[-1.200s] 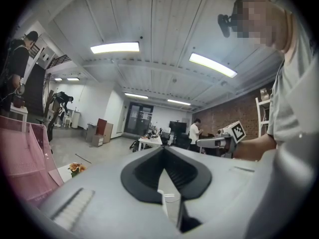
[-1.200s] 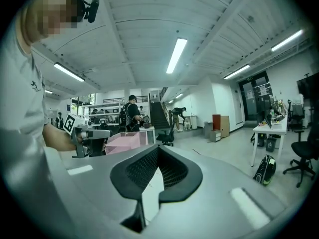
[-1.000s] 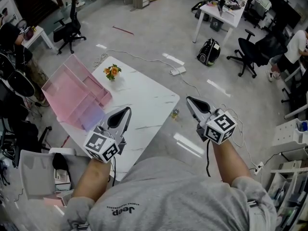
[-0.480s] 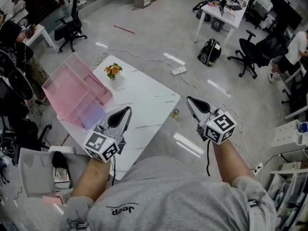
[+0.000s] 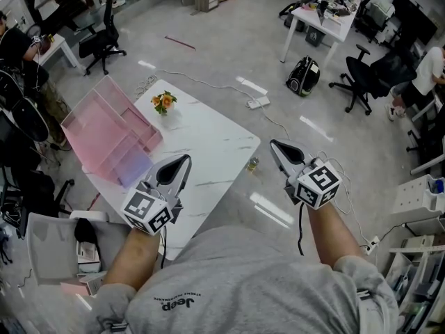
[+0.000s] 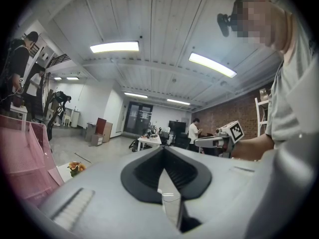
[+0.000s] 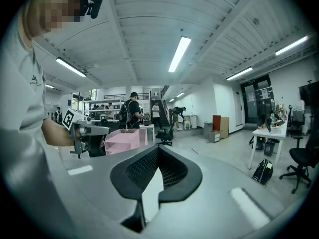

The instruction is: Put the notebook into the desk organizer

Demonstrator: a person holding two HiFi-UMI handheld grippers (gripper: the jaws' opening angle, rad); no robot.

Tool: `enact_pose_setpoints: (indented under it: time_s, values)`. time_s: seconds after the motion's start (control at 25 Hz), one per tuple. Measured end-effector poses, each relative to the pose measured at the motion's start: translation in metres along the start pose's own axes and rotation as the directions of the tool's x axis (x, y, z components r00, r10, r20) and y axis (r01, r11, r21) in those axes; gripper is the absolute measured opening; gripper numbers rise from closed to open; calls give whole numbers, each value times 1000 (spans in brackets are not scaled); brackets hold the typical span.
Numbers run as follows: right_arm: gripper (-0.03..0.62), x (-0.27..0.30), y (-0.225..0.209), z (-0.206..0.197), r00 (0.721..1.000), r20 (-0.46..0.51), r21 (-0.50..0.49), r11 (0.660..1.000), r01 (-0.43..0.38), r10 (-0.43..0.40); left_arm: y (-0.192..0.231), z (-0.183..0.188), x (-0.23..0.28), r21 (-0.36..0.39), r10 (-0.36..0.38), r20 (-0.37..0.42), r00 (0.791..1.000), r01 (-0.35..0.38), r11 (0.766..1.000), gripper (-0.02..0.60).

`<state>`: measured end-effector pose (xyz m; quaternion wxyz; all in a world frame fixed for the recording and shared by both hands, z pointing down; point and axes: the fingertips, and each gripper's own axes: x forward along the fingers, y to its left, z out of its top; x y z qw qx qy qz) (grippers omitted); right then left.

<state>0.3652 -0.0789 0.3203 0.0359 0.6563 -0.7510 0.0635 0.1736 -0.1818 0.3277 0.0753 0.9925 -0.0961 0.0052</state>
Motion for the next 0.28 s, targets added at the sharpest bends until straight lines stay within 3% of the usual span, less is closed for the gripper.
enact_pose_setpoints:
  time_s: [0.28]
  values:
    - [0, -1, 3, -2, 1000, -2, -6, 1000, -3, 3, -2, -2, -3, -1, 1, 0, 1000, -1, 1000, 55]
